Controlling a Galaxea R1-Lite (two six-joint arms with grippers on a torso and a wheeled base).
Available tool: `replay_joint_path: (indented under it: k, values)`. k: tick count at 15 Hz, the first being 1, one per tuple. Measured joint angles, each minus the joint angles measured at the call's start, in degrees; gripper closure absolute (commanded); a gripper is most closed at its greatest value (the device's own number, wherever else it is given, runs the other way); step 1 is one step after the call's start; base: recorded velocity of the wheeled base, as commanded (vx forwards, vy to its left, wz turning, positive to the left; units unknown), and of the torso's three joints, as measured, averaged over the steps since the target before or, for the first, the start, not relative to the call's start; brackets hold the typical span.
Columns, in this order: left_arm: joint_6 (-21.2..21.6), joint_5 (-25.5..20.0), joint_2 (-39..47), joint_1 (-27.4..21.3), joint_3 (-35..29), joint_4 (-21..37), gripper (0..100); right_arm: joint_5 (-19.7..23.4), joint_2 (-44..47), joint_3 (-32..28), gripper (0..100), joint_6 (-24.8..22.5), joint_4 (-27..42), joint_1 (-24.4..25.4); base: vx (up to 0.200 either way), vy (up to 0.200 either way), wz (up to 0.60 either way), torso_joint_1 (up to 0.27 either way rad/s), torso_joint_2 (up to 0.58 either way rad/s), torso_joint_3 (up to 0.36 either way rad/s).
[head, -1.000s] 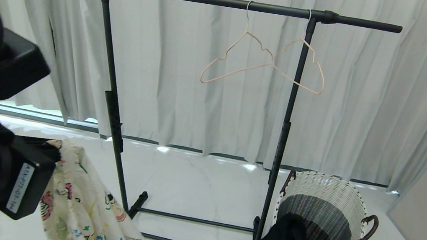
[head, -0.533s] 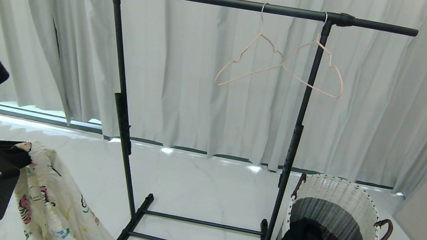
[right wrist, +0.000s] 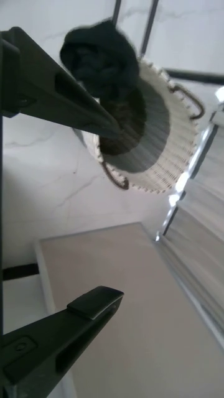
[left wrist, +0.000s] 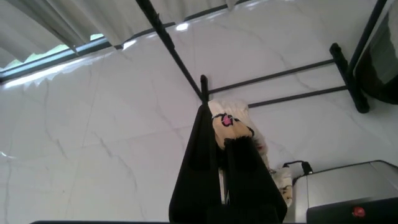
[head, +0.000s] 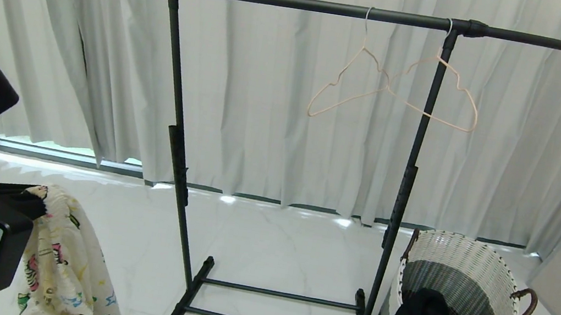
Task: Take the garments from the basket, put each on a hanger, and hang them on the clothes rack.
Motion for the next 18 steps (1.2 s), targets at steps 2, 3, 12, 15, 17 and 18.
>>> replay_joint_path:
  k: [2,3,12,15,17,18]
  values:
    - [0.0,0.0,0.0,0.0,0.0,0.0,100,0.1,-0.1,0.4,0,-2.0,-0.2,-0.9,0.0,0.0,0.0,0.0,0.0,0.0]
    - [0.0,0.0,0.0,0.0,0.0,0.0,100,0.0,-0.1,0.7,0,-2.8,-0.4,-1.6,0.0,0.0,0.0,0.0,0.0,0.0]
    - [2.5,0.1,0.2,0.0,-2.3,0.0,100,3.2,-1.0,5.0,0,-4.8,-6.3,-3.8,0.0,0.0,0.0,0.028,-0.1,-0.066]
    - [2.5,0.1,0.1,0.0,-2.6,0.0,100,3.2,-1.2,6.6,0,-4.1,-6.4,-3.8,0.0,0.0,0.0,0.144,-0.43,-0.279]
    - [2.6,0.5,0.0,0.0,-2.6,0.0,100,3.3,-1.4,7.6,0,-3.9,-6.4,-3.8,0.0,0.0,0.0,0.168,-0.45,-0.283]
    - [2.6,0.6,-0.1,0.0,-2.6,0.0,100,3.4,-1.5,7.8,0,-3.9,-6.5,-3.7,0.0,0.0,0.0,0.178,-0.46,-0.286]
